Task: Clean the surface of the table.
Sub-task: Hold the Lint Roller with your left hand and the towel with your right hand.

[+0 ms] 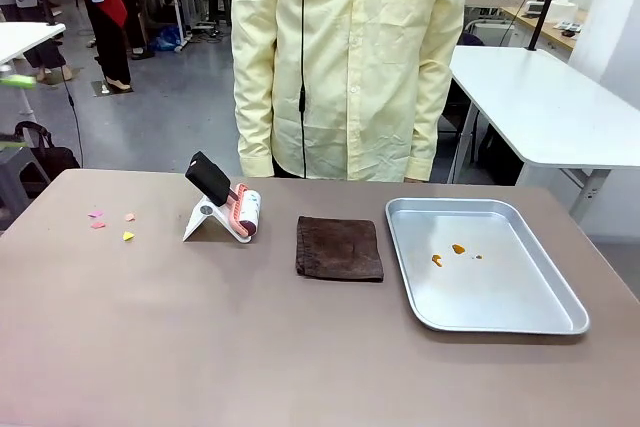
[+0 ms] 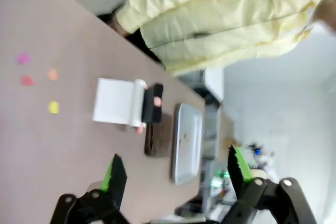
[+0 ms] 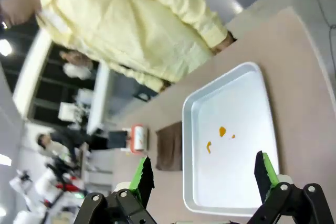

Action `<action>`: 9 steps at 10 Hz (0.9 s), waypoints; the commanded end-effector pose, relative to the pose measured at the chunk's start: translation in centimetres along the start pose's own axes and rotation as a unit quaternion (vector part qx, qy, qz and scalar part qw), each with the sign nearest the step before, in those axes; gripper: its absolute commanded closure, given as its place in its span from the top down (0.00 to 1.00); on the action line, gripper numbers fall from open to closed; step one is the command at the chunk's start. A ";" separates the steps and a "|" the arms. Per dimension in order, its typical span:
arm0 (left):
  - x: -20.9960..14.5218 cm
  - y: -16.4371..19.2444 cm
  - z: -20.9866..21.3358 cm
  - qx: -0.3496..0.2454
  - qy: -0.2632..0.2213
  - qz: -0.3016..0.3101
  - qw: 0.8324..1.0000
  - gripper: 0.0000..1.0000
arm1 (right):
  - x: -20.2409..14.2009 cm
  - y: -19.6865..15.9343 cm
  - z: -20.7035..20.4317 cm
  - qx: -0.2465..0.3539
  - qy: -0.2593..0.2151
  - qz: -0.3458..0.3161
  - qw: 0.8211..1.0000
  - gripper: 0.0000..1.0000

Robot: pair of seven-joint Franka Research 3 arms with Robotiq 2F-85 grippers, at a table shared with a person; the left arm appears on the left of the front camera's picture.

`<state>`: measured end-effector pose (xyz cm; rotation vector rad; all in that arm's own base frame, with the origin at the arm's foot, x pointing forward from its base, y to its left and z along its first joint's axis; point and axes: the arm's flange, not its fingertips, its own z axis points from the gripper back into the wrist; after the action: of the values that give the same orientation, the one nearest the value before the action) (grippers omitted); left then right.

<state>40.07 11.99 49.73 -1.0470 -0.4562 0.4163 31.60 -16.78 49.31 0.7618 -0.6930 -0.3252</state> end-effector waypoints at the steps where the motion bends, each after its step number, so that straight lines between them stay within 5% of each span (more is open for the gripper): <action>1: 2.7 -3.6 -3.4 0.080 0.068 -0.047 0.993 1.00 | -4.1 5.4 -7.1 -0.053 0.066 0.058 0.995 1.00; 6: 0.1 -10.1 -14.8 0.216 0.161 -0.148 0.952 1.00 | -8.5 16.6 -23.3 -0.082 0.242 0.172 0.951 1.00; 9: -2.0 -9.3 -19.3 0.254 0.211 -0.166 0.929 1.00 | -12.2 19.3 -29.3 -0.145 0.281 0.079 0.946 1.00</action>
<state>49.63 -6.66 49.40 -0.5434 -0.1397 -0.0080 41.58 17.01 41.84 0.5174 -0.1978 0.0489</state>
